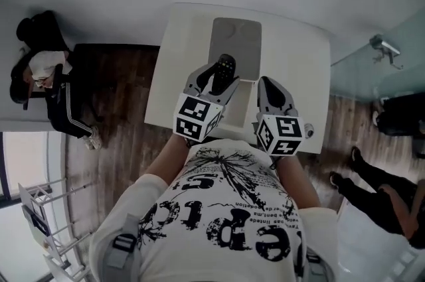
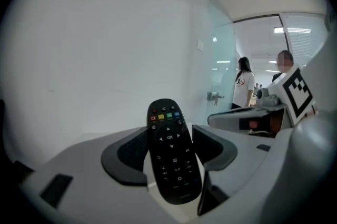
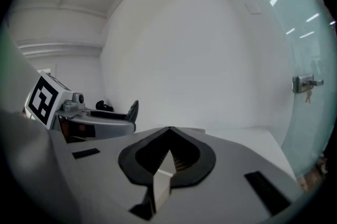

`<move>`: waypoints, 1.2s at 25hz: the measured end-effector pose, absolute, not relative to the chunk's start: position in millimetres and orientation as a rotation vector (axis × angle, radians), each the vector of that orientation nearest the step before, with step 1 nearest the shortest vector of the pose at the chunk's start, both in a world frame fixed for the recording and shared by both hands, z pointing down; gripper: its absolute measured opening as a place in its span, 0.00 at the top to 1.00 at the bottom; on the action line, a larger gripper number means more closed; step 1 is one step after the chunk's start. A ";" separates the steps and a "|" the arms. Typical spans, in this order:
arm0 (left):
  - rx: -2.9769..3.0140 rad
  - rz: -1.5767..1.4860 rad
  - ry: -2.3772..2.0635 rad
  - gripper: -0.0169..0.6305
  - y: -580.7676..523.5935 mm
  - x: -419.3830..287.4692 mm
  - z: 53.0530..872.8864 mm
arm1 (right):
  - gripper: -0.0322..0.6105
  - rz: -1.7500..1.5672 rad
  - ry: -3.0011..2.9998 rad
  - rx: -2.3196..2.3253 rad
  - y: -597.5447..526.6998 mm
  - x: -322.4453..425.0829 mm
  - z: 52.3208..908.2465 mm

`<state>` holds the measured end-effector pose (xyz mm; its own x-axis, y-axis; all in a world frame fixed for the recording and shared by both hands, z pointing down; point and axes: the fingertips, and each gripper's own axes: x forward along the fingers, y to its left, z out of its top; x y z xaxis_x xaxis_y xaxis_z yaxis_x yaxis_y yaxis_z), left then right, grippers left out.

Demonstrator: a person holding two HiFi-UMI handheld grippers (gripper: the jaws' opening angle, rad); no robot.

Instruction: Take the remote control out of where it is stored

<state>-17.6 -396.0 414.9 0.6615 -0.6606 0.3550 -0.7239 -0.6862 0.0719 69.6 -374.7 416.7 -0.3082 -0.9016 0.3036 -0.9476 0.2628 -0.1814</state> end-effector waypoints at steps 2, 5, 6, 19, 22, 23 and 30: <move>2.714 0.348 -1.194 0.55 -397.4 -27.2 393.2 | 0.96 0.420 -2.392 1.758 -379.2 65.7 405.0; 2.740 0.242 -1.264 0.55 -399.1 -40.3 371.0 | 0.96 0.327 -2.413 1.762 -383.9 60.6 390.3; 2.740 0.213 -1.274 0.55 -399.8 -43.6 365.1 | 0.96 0.302 -2.420 1.768 -385.4 59.3 385.9; 2.808 0.092 -1.379 0.55 -401.7 -57.6 329.4 | 0.96 0.150 -2.426 1.819 -394.6 46.7 361.1; 2.823 0.102 -1.363 0.55 -402.2 -56.0 329.7 | 0.96 0.147 -2.427 1.822 -397.0 45.1 360.5; 2.827 0.109 -1.358 0.55 -402.2 -55.4 329.9 | 0.96 0.148 -2.428 1.824 -397.6 44.4 360.2; 2.851 0.119 -1.335 0.55 -402.6 -50.9 326.2 | 0.96 0.126 -2.423 1.853 -399.5 41.8 352.3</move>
